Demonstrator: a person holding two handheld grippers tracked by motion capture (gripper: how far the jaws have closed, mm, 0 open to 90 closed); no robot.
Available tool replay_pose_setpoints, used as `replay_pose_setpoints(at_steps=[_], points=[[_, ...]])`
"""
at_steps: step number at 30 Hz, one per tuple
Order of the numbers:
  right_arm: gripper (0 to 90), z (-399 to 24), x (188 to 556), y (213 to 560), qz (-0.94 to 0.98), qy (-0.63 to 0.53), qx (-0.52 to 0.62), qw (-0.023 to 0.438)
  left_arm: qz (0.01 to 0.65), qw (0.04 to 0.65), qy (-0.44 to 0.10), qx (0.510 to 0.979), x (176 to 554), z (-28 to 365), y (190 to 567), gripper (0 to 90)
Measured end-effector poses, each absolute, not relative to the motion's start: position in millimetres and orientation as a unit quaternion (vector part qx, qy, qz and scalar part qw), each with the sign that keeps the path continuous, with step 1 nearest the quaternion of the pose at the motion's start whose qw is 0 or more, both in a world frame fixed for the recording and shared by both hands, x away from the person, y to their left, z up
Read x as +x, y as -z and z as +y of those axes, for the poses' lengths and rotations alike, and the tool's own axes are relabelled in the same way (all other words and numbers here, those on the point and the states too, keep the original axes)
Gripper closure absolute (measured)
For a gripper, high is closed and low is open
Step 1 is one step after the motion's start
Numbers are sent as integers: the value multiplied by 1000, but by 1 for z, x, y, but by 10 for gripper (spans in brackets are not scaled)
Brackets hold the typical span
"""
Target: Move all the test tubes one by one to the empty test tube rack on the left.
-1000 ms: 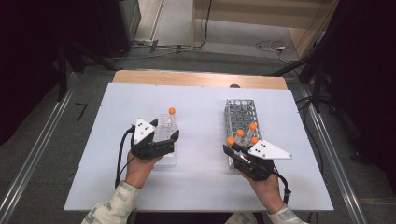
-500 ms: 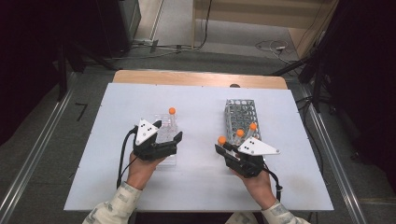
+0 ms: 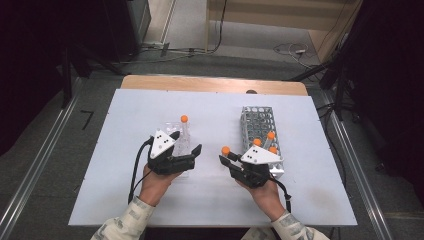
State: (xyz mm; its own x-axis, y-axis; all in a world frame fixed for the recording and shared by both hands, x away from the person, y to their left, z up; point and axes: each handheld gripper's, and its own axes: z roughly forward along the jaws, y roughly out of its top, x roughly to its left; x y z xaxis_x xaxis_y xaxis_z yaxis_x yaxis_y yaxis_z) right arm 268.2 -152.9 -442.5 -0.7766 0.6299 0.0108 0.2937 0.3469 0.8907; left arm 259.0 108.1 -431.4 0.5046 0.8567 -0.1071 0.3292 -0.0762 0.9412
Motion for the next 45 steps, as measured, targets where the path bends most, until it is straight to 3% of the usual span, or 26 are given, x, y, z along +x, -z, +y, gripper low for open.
replay_pose_setpoints(at_steps=[22, 27, 29, 36, 45], points=[[709, -129, 271, 452, 817, -484, 271, 158, 381, 542, -214, 718, 245, 77, 428, 222], [709, -125, 267, 453, 819, -486, 265, 154, 365, 545, -205, 727, 243, 70, 431, 322], [709, -123, 265, 453, 820, -486, 263, 152, 360, 546, -200, 730, 243, 68, 432, 423], [709, -123, 265, 453, 820, -487, 262, 151, 347, 541, -202, 739, 242, 66, 436, 578], [709, -122, 265, 454, 821, -485, 262, 151, 340, 538, -206, 743, 241, 65, 437, 696]])
